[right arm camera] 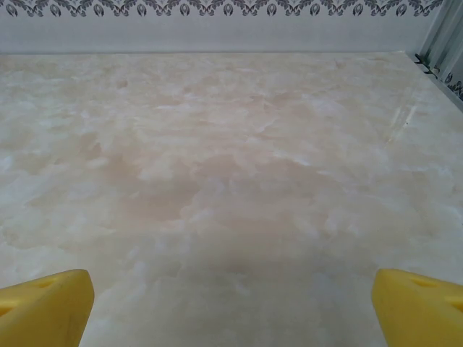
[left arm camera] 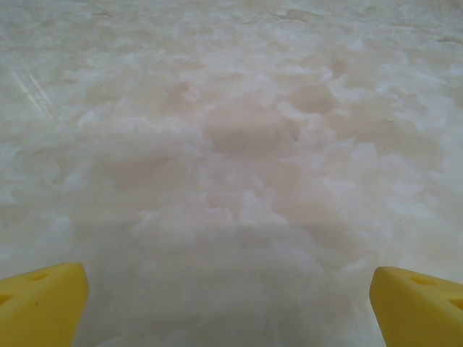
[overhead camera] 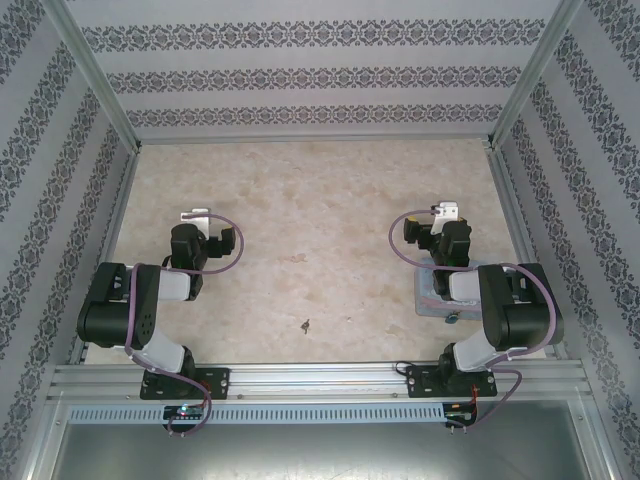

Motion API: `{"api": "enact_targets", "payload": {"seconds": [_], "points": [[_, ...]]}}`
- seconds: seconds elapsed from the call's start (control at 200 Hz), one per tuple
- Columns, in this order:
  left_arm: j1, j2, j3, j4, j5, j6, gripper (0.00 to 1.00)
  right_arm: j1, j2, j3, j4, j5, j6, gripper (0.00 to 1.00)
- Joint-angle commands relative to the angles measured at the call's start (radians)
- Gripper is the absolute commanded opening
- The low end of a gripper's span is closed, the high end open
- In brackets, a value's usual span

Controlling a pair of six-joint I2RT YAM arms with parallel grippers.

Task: Unlock the padlock with the key

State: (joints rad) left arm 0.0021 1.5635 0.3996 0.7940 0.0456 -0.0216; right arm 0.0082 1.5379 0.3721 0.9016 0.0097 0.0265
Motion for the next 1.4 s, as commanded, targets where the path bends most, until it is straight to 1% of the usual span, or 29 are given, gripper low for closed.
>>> {"api": "enact_targets", "payload": {"seconds": [0.0, 0.839, 0.889, 0.934, 1.019, 1.114, 1.179, 1.209, 1.249, 1.304, 1.344, 1.394], "points": [[0.012, -0.003, 0.021, 0.021, 0.01, 0.018, 1.0, -0.005, -0.021, 0.011, 0.01, -0.013, 0.006, 0.98], [0.013, -0.003, 0.022, 0.02, 0.022, 0.018, 1.0, -0.014, -0.021, 0.01, 0.011, -0.028, 0.017, 0.98], [0.014, -0.006, 0.022, 0.018, 0.027, 0.019, 1.0, -0.014, -0.031, 0.003, 0.019, 0.007, 0.032, 0.98], [0.013, -0.025, 0.037, -0.025, 0.027, 0.021, 1.0, -0.014, -0.054, 0.001, 0.011, 0.051, 0.047, 0.98], [0.013, -0.083, 0.098, -0.17, 0.018, 0.017, 0.99, -0.014, -0.143, 0.027, -0.129, 0.093, 0.064, 0.98], [0.015, -0.135, 0.186, -0.356, 0.028, 0.019, 1.0, -0.016, -0.247, 0.066, -0.313, 0.09, 0.106, 0.98], [0.015, -0.156, 0.241, -0.448, 0.056, 0.02, 1.0, -0.021, -0.298, 0.113, -0.464, 0.138, 0.229, 0.98], [0.015, -0.163, 0.272, -0.501, 0.071, 0.017, 1.0, -0.027, -0.321, 0.134, -0.528, 0.136, 0.269, 0.98], [0.015, -0.172, 0.317, -0.581, 0.085, 0.001, 1.0, -0.042, -0.347, 0.159, -0.601, 0.109, 0.338, 0.98], [0.014, -0.18, 0.367, -0.662, 0.096, -0.036, 1.0, -0.074, -0.366, 0.194, -0.676, 0.014, 0.407, 0.98], [0.013, -0.188, 0.403, -0.712, 0.092, -0.087, 1.0, -0.091, -0.375, 0.232, -0.753, -0.049, 0.446, 0.98], [0.013, -0.196, 0.442, -0.779, 0.104, -0.158, 1.0, -0.101, -0.38, 0.273, -0.836, -0.095, 0.479, 0.98]]}}
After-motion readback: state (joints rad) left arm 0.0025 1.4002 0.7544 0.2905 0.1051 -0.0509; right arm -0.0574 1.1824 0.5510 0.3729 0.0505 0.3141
